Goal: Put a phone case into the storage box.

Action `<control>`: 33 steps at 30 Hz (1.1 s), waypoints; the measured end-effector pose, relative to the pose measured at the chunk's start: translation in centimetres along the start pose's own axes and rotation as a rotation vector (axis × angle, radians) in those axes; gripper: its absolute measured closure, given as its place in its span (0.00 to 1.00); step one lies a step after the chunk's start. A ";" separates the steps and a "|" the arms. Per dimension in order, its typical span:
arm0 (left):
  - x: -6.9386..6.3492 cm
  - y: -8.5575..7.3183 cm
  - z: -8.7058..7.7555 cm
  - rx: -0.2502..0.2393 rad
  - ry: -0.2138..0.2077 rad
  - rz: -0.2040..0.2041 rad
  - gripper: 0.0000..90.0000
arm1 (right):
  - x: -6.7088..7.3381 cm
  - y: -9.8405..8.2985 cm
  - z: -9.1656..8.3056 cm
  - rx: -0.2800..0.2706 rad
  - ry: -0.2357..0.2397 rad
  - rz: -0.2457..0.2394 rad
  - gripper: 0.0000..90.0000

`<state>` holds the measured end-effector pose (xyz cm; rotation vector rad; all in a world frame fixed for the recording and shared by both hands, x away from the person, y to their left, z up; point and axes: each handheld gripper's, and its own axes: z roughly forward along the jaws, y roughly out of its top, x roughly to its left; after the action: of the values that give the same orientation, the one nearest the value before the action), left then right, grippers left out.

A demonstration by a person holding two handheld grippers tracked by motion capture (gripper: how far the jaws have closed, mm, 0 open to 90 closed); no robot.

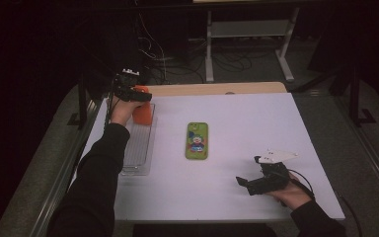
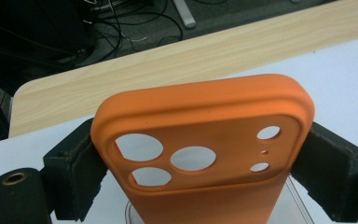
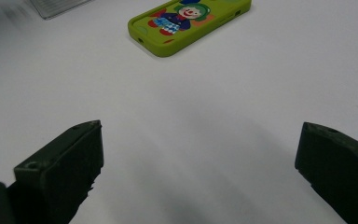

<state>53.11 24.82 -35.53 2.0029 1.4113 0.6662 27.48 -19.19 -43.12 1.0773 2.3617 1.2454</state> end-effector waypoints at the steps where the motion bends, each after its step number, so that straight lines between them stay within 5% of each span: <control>1: 0.0 0.0 0.1 -0.005 0.001 -0.007 0.10 | 0.0 0.0 0.0 -0.002 -0.001 -0.003 0.00; 16: 0.4 0.0 -0.7 -0.020 -0.009 -0.007 0.00 | 0.0 0.0 0.1 0.001 0.003 -0.003 0.00; 23: 0.3 -0.6 -2.5 0.001 -0.018 0.029 0.00 | 0.1 0.1 0.2 0.001 0.000 -0.005 0.00; 29: 0.6 -1.5 -4.3 -0.017 -0.041 0.038 0.00 | 0.2 0.3 0.3 0.007 -0.005 -0.014 0.00; 33: 0.8 -2.1 -5.5 -0.028 -0.107 0.041 0.00 | 0.4 0.5 0.5 0.007 -0.005 -0.013 0.00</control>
<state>48.22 27.13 -33.15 2.0194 1.2946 0.5845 27.68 -18.43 -42.98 1.0640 2.3671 1.2298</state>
